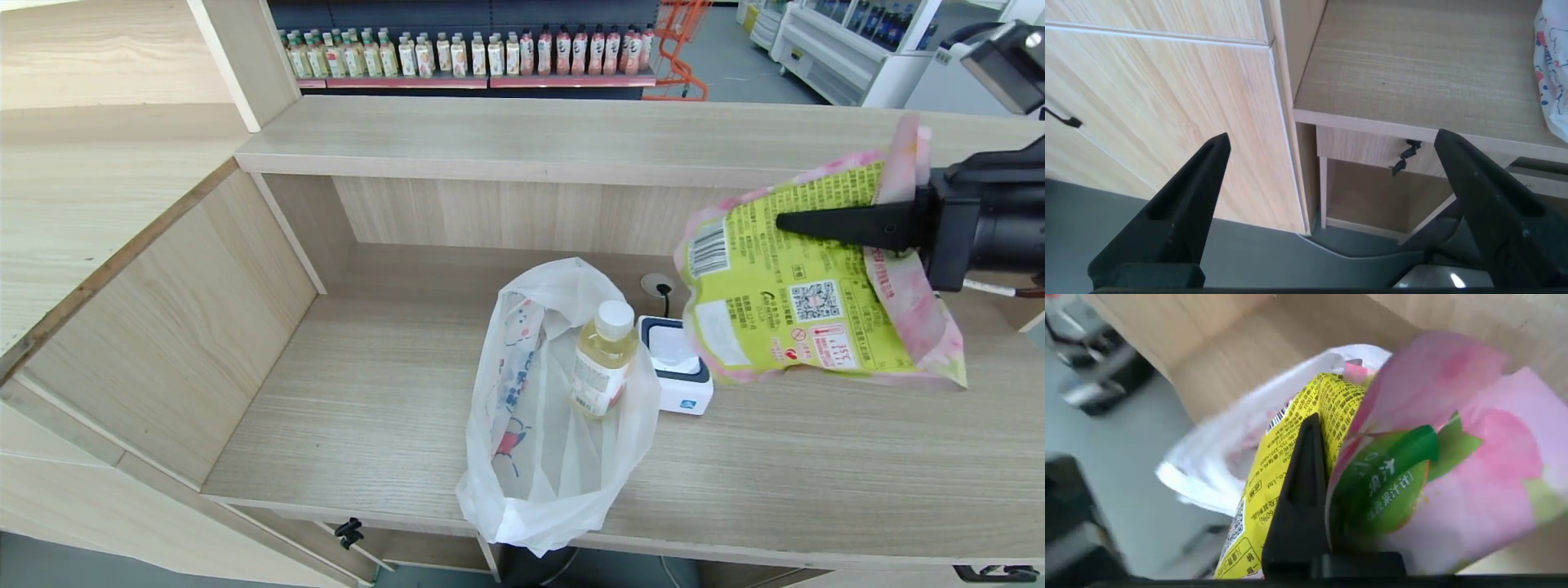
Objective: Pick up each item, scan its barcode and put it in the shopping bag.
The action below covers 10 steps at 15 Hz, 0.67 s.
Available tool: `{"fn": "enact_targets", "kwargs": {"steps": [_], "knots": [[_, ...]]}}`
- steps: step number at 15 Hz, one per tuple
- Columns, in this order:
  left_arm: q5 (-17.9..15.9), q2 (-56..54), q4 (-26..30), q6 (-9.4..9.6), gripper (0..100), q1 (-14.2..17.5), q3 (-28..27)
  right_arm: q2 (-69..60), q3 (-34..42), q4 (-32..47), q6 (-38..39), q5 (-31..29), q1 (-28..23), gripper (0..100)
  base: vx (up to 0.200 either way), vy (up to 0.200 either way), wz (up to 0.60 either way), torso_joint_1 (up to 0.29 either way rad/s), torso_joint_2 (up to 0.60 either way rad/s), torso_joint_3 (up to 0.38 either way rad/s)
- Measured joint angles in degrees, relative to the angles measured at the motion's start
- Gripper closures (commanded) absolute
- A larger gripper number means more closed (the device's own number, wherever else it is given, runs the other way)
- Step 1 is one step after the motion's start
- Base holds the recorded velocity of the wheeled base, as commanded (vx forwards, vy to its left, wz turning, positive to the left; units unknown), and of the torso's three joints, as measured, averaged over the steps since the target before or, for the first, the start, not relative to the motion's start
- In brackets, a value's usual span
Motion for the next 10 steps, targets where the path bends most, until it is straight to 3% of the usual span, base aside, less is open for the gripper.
{"fn": "enact_targets", "kwargs": {"steps": [2, 5, 10], "knots": [[0.0, 0.0, 0.0, 0.0, 0, 0.0, 0.0, -2.8, 5.6, -5.3, 19.4, -3.6, 6.1, 100, 0.0, 0.0, 0.0, 0.0, 0.0, 0.0], [0.0, 0.0, 0.0, -0.02, 0, 0.0, 0.0, -4.2, 11.5, -7.7, 33.5, -5.2, 12.3, 100, 0.0, 0.0, 0.0, 0.0, 0.0, 0.0], [0.0, 0.0, 0.0, 0.0, 0, 0.0, 0.0, -1.1, 18.2, -13.4, 35.2, -5.4, 14.5, 100, 0.0, 0.0, 0.0, 0.0, 0.0, 0.0]]}}
